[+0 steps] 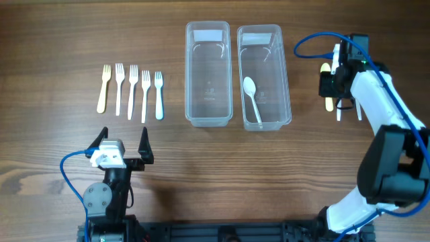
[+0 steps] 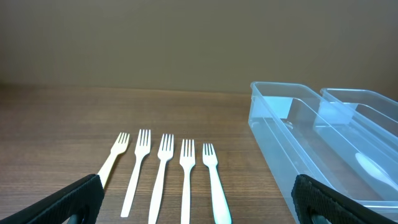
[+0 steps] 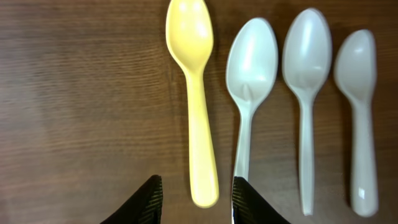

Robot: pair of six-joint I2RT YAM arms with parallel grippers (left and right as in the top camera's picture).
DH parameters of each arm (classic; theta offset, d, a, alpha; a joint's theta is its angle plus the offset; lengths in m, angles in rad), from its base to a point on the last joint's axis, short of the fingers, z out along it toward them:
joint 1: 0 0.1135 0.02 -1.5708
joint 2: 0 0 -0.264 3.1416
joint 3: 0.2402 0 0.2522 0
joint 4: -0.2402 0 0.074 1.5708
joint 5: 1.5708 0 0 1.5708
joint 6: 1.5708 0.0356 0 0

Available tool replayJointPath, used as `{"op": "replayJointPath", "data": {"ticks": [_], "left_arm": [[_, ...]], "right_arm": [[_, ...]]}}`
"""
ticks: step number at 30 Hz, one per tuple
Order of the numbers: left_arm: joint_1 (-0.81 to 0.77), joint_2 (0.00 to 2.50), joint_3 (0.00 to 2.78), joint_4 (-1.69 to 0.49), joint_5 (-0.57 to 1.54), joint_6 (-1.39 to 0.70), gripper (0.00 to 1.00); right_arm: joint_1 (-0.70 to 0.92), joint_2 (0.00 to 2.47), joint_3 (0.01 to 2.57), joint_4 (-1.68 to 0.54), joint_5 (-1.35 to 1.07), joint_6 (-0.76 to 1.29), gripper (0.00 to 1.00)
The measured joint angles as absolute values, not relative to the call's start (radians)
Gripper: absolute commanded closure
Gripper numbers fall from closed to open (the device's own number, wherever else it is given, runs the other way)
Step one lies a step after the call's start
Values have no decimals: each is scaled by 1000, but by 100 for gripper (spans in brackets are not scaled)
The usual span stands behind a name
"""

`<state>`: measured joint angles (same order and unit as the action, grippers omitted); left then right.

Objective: Pack container
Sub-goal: 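Return the right gripper to the spoons and grasp the yellow spoon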

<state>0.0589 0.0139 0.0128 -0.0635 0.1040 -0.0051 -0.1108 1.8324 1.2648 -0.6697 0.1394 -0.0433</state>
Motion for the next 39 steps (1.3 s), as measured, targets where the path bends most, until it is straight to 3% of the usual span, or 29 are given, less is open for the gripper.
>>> {"op": "replayJointPath", "data": {"ticks": [20, 22, 27, 39], "left_arm": [[59, 14, 13, -64, 104, -5, 0], [59, 14, 13, -64, 104, -5, 0], [59, 14, 13, -64, 104, -5, 0], [59, 14, 13, -64, 104, -5, 0]], "right_arm": [[-184, 1947, 1265, -564, 128, -43, 70], [-184, 1947, 1265, -563, 126, -43, 68], [-184, 1947, 1265, -551, 91, -51, 52], [-184, 1947, 1265, -500, 44, -63, 54]]}}
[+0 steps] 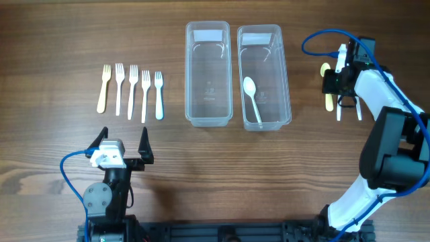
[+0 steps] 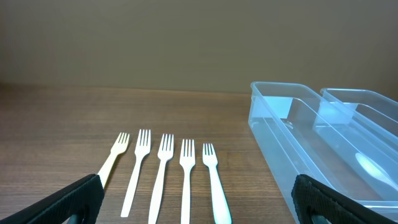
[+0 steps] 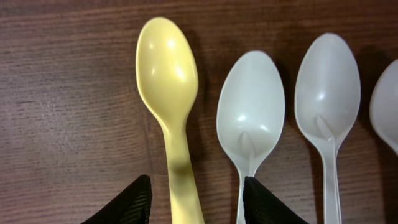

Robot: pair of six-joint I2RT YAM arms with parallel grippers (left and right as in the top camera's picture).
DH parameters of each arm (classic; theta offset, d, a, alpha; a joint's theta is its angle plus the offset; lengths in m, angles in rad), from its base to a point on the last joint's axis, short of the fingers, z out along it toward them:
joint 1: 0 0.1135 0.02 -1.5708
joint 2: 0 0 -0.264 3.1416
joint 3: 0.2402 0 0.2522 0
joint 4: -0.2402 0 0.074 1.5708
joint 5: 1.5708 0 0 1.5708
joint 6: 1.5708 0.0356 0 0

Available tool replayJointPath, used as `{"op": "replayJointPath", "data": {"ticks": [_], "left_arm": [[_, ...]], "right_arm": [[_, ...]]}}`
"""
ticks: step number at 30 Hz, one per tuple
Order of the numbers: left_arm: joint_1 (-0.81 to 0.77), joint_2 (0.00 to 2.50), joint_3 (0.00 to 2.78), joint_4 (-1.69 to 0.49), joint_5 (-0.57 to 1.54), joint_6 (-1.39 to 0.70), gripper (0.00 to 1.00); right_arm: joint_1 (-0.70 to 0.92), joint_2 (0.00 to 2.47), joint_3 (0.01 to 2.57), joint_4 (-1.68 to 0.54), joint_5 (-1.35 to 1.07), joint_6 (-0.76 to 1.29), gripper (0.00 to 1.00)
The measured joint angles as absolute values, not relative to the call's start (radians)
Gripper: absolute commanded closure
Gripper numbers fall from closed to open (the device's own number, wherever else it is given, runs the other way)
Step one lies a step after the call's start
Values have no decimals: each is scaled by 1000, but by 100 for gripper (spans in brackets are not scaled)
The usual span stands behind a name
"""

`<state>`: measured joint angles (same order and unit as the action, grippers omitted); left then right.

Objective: Pack container
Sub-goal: 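Return the right gripper to the spoons and grasp the yellow spoon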

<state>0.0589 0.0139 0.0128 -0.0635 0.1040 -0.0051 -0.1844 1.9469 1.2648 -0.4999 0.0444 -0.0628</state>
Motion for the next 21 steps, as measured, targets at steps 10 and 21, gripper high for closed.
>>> {"op": "replayJointPath", "data": {"ticks": [10, 21], "left_arm": [[59, 14, 13, -64, 104, -5, 0], [59, 14, 13, -64, 104, -5, 0]], "right_arm": [[-184, 2002, 1259, -457, 23, -72, 58], [-182, 2028, 1264, -419, 4, -79, 96]]}}
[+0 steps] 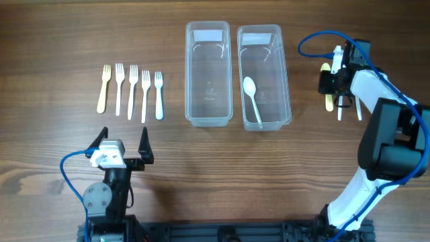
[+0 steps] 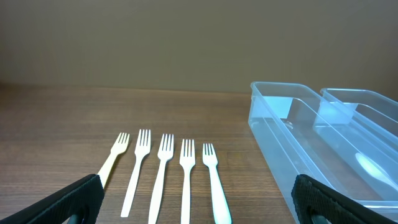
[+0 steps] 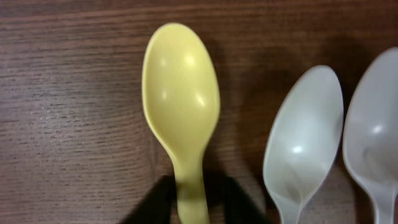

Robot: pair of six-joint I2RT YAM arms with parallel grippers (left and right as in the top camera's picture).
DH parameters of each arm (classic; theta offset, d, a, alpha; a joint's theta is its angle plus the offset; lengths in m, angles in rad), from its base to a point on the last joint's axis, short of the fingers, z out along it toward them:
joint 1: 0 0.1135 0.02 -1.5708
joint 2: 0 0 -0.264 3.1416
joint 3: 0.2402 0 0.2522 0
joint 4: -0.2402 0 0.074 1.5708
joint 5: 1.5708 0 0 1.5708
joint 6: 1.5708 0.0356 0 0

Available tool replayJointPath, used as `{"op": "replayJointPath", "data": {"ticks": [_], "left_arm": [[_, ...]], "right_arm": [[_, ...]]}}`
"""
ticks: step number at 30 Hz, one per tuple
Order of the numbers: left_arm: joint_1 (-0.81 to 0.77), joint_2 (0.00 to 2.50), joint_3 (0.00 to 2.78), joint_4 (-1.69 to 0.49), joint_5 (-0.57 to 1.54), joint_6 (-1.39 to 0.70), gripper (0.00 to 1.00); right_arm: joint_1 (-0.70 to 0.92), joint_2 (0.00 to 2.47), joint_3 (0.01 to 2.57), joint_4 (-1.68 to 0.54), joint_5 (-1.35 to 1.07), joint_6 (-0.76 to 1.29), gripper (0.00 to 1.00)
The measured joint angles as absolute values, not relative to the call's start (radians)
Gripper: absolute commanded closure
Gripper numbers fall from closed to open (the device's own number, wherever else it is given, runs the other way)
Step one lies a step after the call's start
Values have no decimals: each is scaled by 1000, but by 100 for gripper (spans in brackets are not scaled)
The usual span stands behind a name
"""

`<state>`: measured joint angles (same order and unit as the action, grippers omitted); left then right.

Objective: Pack container
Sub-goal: 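Return the right gripper to the spoons and grasp the yellow spoon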

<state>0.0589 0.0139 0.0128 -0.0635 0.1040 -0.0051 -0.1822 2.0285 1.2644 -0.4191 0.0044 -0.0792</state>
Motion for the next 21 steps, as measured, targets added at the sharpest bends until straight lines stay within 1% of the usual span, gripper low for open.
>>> {"op": "replayJointPath", "data": {"ticks": [13, 21], "left_arm": [[59, 14, 13, -64, 104, -5, 0], [59, 14, 13, -64, 104, -5, 0]], "right_arm": [[-178, 2030, 1279, -437, 7, -73, 96], [-110, 1951, 1262, -505, -22, -68, 96]]}}
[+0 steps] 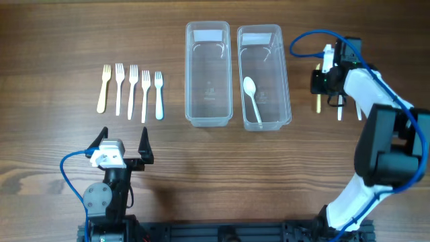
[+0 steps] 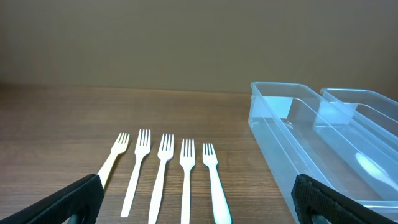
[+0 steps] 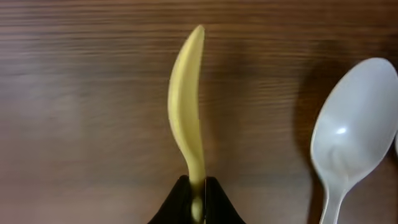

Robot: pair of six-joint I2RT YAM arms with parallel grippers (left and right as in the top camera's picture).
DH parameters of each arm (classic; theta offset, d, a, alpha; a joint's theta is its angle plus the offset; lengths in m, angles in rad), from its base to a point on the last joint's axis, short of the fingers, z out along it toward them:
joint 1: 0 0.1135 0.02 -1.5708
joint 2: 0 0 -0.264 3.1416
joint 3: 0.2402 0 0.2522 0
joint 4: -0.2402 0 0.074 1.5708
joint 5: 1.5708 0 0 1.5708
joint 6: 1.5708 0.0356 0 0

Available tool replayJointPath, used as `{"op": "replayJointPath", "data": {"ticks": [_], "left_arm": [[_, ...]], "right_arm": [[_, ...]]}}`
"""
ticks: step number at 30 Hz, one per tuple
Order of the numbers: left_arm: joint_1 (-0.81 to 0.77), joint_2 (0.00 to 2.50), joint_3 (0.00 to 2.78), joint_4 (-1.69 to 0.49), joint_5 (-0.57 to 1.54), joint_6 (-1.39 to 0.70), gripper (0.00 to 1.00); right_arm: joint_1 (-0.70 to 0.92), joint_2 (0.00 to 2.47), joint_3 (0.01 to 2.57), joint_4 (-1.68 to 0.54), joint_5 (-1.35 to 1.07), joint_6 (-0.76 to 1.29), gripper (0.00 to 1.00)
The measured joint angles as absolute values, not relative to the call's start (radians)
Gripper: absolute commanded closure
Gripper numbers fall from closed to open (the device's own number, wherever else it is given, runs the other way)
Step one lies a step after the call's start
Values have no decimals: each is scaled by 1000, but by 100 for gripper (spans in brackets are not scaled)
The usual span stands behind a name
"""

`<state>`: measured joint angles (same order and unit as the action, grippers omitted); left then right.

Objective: Pack container
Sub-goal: 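Return the right gripper to the spoons and grasp the yellow spoon, then place the yellow spoon into the right container and open the gripper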

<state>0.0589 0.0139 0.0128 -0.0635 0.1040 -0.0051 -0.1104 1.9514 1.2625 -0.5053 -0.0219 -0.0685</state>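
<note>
My right gripper [image 3: 198, 199] is shut on the handle of a yellow spoon [image 3: 188, 118], which is turned on edge and lifted off the table; overhead the yellow spoon [image 1: 318, 102] hangs just right of the right clear container [image 1: 285, 74]. That container holds one white spoon [image 1: 251, 97]. The left clear container [image 1: 191, 74] holds nothing. White spoons [image 1: 339, 107] lie on the table under the right arm, one white spoon [image 3: 348, 143] showing beside the yellow one. Several forks [image 1: 132, 91] lie in a row at the left. My left gripper [image 1: 122, 149] stands open near the front edge, apart from the forks [image 2: 165, 171].
The two containers [image 2: 311, 149] stand side by side at the table's middle back. A blue cable loops over the right arm [image 1: 306, 42]. The left arm's base sits at the front left edge.
My right gripper has shut on the yellow spoon's handle and raised it. The spoon now stands on edge and sits a little left of where it lay, nearer the right container.
My right gripper was open above the row of spoons, by the yellow one's handle. It then stood lower with its fingers on either side of that handle, then close around it. Now it holds the spoon off the table. The left arm stayed still throughout.
</note>
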Motion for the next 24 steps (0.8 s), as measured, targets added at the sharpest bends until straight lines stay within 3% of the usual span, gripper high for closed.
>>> {"op": "replayJointPath", "data": {"ticks": [12, 24], "left_arm": [[59, 14, 13, -64, 104, -5, 0], [59, 14, 13, -64, 104, -5, 0]], "right_arm": [[-16, 1543, 1261, -611, -32, -65, 96], [239, 1514, 1261, -585, -52, -1, 96]]}}
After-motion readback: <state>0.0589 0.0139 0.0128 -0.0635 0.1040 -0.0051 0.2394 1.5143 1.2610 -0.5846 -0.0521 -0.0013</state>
